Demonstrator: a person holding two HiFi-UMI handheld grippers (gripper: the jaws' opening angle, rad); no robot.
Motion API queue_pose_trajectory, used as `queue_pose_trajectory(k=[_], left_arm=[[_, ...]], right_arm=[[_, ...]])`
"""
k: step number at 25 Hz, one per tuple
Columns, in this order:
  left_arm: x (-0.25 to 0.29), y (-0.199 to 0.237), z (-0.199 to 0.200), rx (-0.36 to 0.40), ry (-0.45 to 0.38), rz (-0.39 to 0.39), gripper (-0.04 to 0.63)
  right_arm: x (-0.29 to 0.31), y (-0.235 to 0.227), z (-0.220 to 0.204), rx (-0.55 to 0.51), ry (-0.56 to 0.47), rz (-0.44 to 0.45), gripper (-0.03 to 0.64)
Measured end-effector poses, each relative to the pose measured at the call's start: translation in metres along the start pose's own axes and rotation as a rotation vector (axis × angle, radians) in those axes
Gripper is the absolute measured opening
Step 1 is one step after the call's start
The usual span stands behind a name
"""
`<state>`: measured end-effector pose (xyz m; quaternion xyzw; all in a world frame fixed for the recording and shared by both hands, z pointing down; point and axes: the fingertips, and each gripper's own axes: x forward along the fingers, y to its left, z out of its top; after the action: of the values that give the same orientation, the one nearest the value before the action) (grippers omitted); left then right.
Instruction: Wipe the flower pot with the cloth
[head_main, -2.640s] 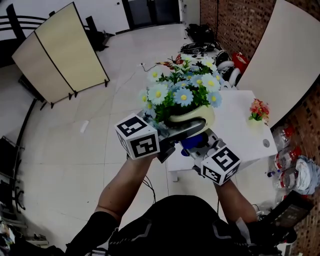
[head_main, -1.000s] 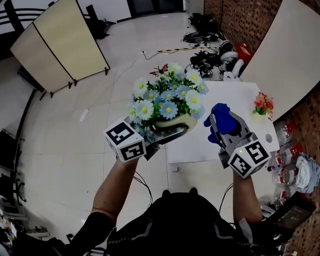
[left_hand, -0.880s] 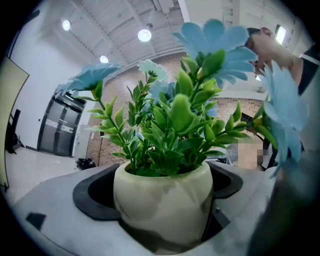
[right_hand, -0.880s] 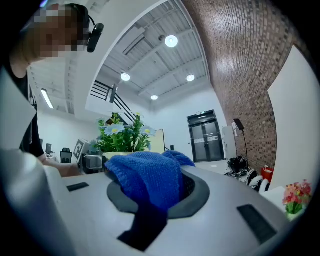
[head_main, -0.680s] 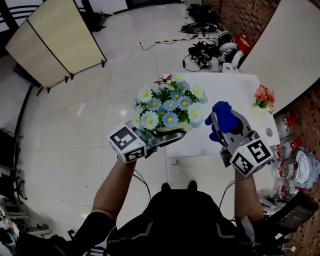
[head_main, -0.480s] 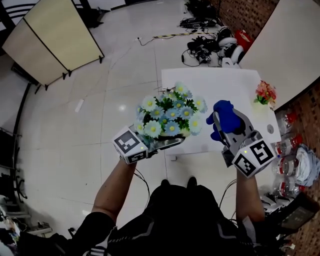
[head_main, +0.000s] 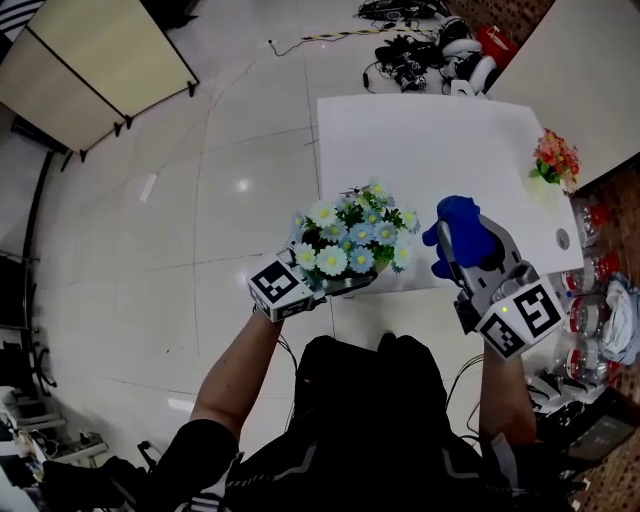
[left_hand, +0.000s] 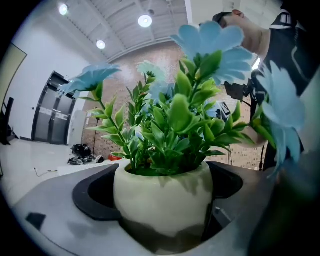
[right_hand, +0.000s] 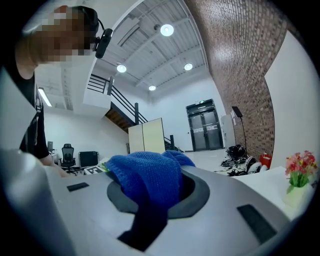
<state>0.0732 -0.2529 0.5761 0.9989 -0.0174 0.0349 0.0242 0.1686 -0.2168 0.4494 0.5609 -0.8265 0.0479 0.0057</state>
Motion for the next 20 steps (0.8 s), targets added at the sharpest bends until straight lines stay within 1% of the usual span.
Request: queue_pose_trajectory(k=[5,10,16,20], left_arm=[[0.008,0.005,-0.054,-0.01,0.028,-0.009,0.544],[0.018,0.009,-0.088,0.018,0.06,-0.016,0.543],[0.024,0.012,-0.116,0.06,0.125,-0.022,0.543],[0.026,0.013,-0.123,0.08,0.127,-0.038,0.543]], right_arm=[[0.009,-0.009,-0.043,0.019,0.017,0.0,0.075],[0.009,-0.024,-0.07,0.03,0.028,-0.012,0.075],[0.008,-0.033,-0.09,0.049,0.057,-0.027,0.075],[0.008,-0.037,-0.099,0.056,0.065,-0.034,0.075]])
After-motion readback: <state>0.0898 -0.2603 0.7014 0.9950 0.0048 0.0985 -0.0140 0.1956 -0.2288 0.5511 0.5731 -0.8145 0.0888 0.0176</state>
